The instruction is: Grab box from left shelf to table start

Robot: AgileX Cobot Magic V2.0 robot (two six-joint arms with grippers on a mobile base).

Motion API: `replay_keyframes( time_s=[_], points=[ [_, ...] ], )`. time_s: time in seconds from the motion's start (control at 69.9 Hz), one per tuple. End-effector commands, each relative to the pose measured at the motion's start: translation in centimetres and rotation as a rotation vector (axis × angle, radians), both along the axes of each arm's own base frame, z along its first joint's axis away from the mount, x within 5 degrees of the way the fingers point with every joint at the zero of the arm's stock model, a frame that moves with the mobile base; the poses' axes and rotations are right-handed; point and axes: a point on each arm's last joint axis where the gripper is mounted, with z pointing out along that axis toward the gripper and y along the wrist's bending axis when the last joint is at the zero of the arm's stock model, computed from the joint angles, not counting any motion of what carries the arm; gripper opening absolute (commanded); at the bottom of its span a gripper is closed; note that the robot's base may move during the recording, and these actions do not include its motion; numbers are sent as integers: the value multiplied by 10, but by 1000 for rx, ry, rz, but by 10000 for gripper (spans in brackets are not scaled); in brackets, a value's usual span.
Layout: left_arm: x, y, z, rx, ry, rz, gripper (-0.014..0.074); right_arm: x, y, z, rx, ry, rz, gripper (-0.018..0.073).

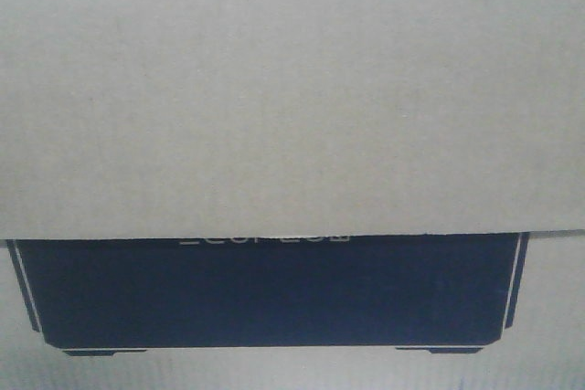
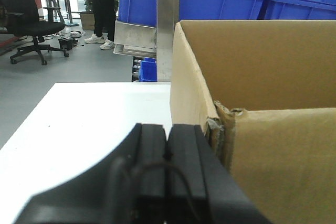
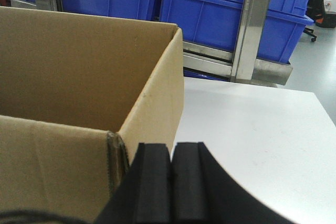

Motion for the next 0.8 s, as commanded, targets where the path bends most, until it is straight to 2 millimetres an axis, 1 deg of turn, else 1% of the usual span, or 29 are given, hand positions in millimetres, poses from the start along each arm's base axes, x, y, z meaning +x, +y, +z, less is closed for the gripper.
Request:
replay_keyframes(
  time_s=[0.0,0.129,0.372,0.529,0.629,0.787],
  points=[
    [-2,0,16,-16,-106,-6,-94,-1,0,16,1,-108,0,57],
    [2,-1,6,-15,-96,-6,-94,-1,0,16,1,-108,0,57],
    [15,0,-35,-10,-78,45,-94,-1,0,16,1,-108,0,57],
    [19,2,-56,-11,-101,76,-94,-1,0,16,1,-108,0,57],
    [18,2,-60,-7,-62,81,-94,-1,0,16,1,-108,0,57],
    [15,2,-58,-10,-90,81,-94,-1,0,16,1,-108,0,57]
  ],
)
